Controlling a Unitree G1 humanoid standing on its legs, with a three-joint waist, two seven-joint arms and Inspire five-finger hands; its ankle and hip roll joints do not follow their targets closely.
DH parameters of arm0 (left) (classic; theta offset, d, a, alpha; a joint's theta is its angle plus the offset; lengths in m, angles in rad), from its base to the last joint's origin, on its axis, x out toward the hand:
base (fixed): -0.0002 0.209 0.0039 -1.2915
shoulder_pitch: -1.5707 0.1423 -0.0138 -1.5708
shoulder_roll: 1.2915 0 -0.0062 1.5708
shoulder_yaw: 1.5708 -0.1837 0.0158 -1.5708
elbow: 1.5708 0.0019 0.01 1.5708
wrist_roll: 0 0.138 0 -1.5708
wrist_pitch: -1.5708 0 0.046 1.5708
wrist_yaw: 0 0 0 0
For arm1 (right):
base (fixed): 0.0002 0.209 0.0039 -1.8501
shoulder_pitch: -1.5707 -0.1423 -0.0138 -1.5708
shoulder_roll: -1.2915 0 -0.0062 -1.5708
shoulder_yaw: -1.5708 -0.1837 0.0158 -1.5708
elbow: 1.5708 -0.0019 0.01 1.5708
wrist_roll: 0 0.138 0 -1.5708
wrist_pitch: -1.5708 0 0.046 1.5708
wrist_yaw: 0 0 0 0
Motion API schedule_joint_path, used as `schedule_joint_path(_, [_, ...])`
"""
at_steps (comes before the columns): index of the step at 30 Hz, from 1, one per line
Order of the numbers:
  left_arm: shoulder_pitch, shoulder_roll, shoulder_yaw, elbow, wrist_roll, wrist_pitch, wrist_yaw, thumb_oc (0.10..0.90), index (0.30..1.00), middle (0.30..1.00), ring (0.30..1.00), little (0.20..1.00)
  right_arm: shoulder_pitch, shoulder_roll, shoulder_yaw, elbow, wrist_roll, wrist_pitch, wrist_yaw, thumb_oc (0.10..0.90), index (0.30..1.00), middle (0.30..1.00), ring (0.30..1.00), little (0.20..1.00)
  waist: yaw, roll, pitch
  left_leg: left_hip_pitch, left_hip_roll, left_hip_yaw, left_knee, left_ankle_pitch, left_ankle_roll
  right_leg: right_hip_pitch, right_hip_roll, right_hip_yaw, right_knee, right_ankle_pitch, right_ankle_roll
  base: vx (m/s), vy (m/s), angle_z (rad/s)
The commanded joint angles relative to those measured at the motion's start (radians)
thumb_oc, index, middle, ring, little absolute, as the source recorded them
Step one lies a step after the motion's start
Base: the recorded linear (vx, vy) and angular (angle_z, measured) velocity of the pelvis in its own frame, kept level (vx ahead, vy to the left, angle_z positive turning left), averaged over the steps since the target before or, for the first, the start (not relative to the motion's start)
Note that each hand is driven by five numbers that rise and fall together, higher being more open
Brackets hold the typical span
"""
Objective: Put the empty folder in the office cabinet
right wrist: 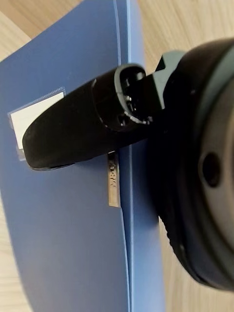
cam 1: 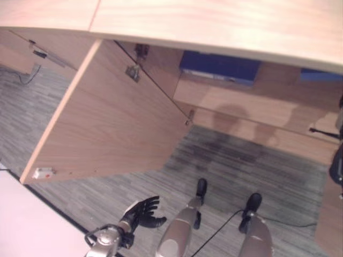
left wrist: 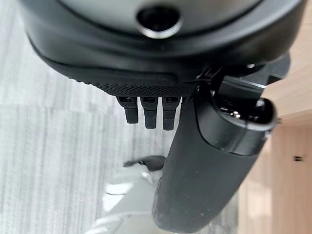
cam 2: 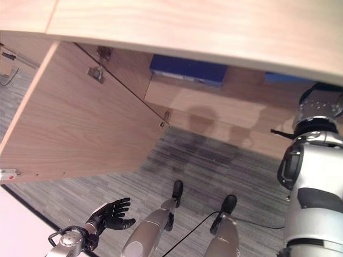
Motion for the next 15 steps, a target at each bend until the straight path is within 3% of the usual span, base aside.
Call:
schedule_joint_path(1, [0.04,0.087,-0.041,-0.02,-0.021,-0.018,0.003,0.8,0.9,0.9,0.9,0.9,-0.126,-0.087,0.146,-0.136,-0.104,-0.025,0.051,0.4,0.3,0.3,0.3,0.3,0.016,-0.014,-0.077,-0.039,0.027,-0.019,0.202,-0.204,-0.058,-0.032,0.048,0.06,0.178,-0.219,0.017,0.0,-0.039,0.12])
schedule_joint_path(9, [0.039,0.104,-0.052,-0.041,-0.05,-0.019,0.012,0.8,0.9,0.9,0.9,0.9,-0.139,-0.065,0.164,-0.106,-0.115,-0.007,0.053,0.4,0.3,0.3,0.3,0.3,0.002,-0.001,-0.044,-0.138,0.024,-0.018,0.325,-0.257,-0.051,-0.126,0.041,0.08,0.299,-0.273,0.006,-0.02,-0.017,0.03])
schedule_joint_path(15, [0.038,0.105,-0.066,-0.051,-0.051,-0.024,0.024,0.8,0.9,0.9,0.9,0.9,-0.11,-0.039,0.142,-0.098,-0.104,-0.016,0.035,0.4,0.3,0.3,0.3,0.3,-0.006,0.012,-0.035,-0.189,0.014,-0.018,0.338,-0.256,-0.051,-0.185,0.037,0.084,0.342,-0.282,0.005,-0.02,-0.021,0.05])
